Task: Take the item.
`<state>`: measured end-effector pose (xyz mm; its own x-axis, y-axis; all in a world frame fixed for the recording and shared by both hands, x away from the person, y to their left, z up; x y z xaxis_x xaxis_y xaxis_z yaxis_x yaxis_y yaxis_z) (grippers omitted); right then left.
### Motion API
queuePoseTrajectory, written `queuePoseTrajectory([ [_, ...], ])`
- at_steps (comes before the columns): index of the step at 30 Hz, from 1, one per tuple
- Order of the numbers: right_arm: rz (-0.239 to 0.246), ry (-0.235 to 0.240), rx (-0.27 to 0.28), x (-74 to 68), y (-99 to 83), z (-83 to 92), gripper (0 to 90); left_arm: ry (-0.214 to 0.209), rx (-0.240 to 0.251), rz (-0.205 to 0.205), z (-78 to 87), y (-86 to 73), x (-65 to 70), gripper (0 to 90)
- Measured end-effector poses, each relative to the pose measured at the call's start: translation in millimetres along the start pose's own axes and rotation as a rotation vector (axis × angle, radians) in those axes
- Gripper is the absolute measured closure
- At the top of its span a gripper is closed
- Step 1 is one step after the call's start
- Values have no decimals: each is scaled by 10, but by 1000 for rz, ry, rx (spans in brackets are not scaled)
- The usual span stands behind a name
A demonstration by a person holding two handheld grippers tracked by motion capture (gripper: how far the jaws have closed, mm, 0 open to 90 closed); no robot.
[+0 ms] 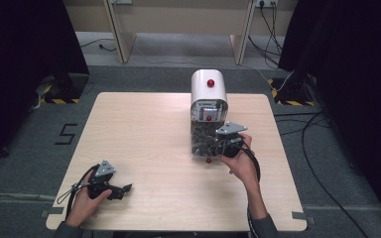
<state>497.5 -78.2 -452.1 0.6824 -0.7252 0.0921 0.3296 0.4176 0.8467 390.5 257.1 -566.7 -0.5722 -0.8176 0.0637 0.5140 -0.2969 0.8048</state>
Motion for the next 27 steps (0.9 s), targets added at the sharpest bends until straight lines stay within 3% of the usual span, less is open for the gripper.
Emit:
queuePoseTrajectory([
  [8, 22, 27, -47, -140, -68, -151, 473, 0, 0, 0, 0, 0, 0, 0],
  [27, 61, -20, -151, -182, -296, -407, 480, -1, 1, 1, -1, 0, 1, 0],
])
Point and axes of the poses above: each handheld gripper's, and its own axes: z roughly backward along the jaws, y roughly out of its top, x roughly to its right, the point moved 9 cm from there along -z, roughly forward along the jaws, and after that the axes turned 9 degrees about x, right-handed, at the moved point
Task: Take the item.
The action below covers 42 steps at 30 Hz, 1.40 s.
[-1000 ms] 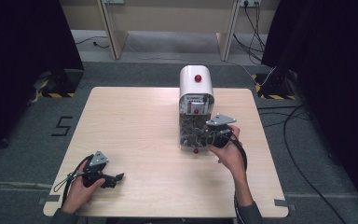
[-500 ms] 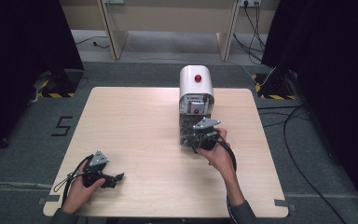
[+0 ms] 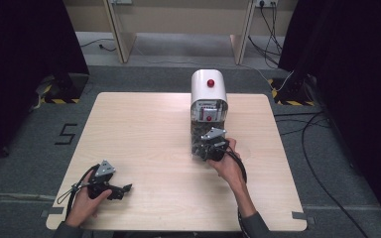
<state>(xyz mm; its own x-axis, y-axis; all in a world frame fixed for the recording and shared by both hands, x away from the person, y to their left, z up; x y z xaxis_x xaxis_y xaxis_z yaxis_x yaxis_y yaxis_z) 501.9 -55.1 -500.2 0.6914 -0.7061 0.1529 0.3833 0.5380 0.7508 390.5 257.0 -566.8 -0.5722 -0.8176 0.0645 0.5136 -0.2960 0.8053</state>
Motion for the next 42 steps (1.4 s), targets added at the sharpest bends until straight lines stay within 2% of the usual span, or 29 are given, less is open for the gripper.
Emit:
queuePoseTrajectory([
  [10, 6, -6, -11, -4, -42, -63, 515, 1, -1, -1, 1, -1, -1, 0],
  [16, 18, -3, -11, -29, -37, -61, 707, 0, 0, 0, 0, 0, 0, 0],
  [18, 30, -1, 0, -39, -13, -46, 775, 0, 0, 0, 0, 0, 0, 0],
  [19, 30, -1, 0, -39, -13, -46, 775, 0, 0, 0, 0, 0, 0, 0],
  [20, 40, 6, 10, -53, 13, -22, 848, 0, 0, 0, 0, 0, 0, 0],
  [22, 56, 8, 24, -53, 42, 1, 892, 1, -1, 0, 1, 0, -1, 0],
  [27, 69, 14, 49, -64, 99, 63, 900, 0, 0, 0, 0, 0, 0, 0],
  [36, 65, 1, 157, -55, 316, 285, 900, 0, 0, 0, 0, 0, 0, 0],
  [42, 60, -9, 214, 6, 410, 428, 900, 1, -1, -1, 1, -1, -1, 0],
])
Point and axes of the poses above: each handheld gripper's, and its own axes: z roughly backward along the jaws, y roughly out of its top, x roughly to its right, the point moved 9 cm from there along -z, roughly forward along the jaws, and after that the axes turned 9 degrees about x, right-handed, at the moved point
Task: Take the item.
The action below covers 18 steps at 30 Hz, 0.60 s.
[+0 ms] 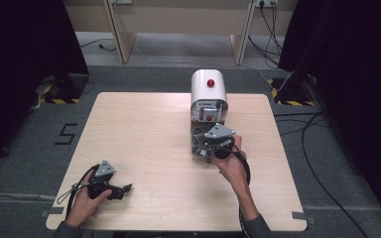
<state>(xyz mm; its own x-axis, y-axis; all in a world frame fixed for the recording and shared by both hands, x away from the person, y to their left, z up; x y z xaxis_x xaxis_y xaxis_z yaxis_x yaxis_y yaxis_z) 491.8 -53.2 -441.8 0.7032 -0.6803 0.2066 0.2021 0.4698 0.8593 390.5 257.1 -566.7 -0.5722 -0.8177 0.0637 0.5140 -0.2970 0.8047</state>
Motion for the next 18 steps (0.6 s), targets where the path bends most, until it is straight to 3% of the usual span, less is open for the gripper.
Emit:
queuePoseTrajectory([
  [18, -26, -40, 84, 186, 167, 289, 900, 0, 0, 0, 0, 0, 0, 0],
])
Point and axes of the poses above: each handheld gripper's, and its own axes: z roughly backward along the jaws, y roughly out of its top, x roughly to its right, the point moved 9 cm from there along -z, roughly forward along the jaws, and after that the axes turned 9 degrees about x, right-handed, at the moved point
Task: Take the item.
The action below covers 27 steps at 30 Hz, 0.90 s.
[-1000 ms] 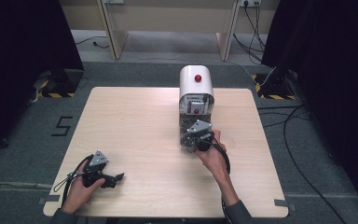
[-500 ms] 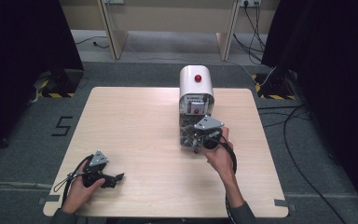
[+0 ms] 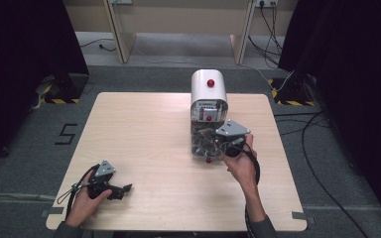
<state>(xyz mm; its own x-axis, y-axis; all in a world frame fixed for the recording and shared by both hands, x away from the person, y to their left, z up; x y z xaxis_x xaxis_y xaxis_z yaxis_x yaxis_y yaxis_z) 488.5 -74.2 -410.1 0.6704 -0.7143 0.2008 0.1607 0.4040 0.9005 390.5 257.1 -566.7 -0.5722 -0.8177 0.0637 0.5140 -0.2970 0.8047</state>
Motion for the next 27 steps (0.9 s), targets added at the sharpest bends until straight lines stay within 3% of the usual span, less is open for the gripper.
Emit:
queuePoseTrajectory([
  [27, -58, -76, 38, 413, -5, 498, 900, -1, 1, 0, -1, 0, 0, 0],
])
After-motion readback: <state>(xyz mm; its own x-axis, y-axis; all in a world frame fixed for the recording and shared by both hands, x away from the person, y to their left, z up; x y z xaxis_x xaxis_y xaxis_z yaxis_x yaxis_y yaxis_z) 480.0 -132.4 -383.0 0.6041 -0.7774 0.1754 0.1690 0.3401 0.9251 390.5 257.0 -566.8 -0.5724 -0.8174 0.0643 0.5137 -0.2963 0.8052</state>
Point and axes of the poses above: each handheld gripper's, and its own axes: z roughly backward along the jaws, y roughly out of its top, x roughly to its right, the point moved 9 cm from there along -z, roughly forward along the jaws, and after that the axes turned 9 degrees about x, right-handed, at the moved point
